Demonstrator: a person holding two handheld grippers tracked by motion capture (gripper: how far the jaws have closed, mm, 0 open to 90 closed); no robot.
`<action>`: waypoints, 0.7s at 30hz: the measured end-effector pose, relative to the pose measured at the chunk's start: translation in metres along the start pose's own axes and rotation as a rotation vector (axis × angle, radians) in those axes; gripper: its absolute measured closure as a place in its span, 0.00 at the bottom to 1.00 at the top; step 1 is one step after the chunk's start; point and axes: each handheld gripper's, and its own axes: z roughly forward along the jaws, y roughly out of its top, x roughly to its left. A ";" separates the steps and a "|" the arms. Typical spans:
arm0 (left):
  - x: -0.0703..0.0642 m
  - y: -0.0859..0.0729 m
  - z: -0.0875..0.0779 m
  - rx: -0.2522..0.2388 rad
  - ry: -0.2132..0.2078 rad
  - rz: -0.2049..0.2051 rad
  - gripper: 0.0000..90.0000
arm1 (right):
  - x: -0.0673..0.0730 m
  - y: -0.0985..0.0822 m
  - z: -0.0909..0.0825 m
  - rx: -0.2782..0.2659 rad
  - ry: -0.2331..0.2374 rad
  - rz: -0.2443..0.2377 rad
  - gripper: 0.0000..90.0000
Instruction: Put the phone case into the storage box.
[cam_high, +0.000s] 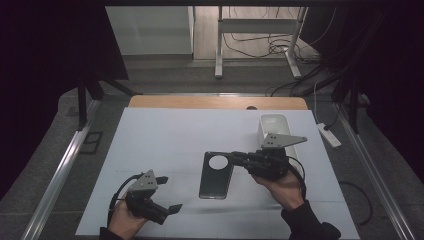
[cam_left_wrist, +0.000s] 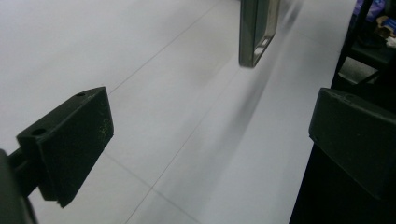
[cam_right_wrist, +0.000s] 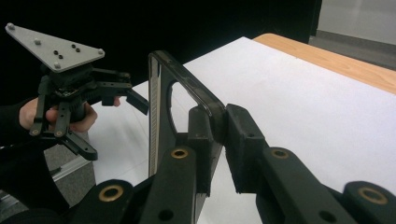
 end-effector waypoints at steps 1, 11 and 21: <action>0.000 -0.001 -0.002 -0.006 0.007 -0.008 0.00 | -0.001 0.001 -0.001 -0.001 -0.002 0.002 0.90; 0.001 -0.020 -0.025 -0.032 0.072 -0.063 0.00 | -0.010 0.008 -0.012 -0.021 -0.025 0.010 0.90; -0.001 -0.039 -0.042 -0.042 0.125 -0.105 0.00 | -0.017 0.015 -0.020 -0.027 -0.050 0.003 0.89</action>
